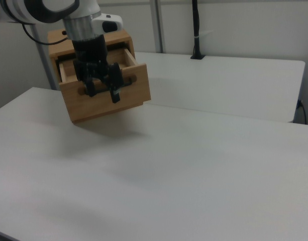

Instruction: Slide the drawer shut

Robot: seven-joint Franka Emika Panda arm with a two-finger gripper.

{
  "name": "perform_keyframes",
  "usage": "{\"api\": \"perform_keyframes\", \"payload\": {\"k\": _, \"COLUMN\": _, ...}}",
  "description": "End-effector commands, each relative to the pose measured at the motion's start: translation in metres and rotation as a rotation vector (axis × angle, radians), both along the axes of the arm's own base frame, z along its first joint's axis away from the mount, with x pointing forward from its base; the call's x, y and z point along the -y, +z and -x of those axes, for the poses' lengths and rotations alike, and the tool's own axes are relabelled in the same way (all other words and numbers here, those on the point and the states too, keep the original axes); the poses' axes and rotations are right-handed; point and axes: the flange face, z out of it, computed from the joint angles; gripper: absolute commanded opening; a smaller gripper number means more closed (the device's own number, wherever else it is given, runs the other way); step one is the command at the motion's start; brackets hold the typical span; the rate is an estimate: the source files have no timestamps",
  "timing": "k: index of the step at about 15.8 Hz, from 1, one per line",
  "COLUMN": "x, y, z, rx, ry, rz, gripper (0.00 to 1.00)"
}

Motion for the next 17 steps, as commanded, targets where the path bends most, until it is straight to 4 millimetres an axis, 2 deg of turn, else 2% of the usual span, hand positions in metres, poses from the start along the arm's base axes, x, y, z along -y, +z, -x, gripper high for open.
{"api": "perform_keyframes", "payload": {"k": 1, "x": -0.006, "y": -0.006, "z": 0.001, "rx": -0.035, "ry": 0.095, "rz": -0.039, "gripper": 1.0}}
{"api": "perform_keyframes", "payload": {"k": 8, "x": -0.015, "y": -0.023, "z": -0.012, "rx": -0.063, "ry": 0.134, "rz": -0.038, "gripper": 1.0}}
{"api": "perform_keyframes", "payload": {"k": 11, "x": -0.015, "y": -0.039, "z": -0.021, "rx": -0.101, "ry": 0.394, "rz": -0.056, "gripper": 1.0}}
{"api": "perform_keyframes", "payload": {"k": 14, "x": -0.019, "y": -0.036, "z": -0.027, "rx": -0.077, "ry": 0.582, "rz": -0.068, "gripper": 0.99}}
{"api": "perform_keyframes", "payload": {"k": 16, "x": -0.035, "y": -0.032, "z": -0.037, "rx": -0.061, "ry": 0.691, "rz": -0.06, "gripper": 0.88}}
{"api": "perform_keyframes", "payload": {"k": 17, "x": -0.041, "y": -0.034, "z": -0.04, "rx": -0.066, "ry": 0.725, "rz": -0.061, "gripper": 0.79}}
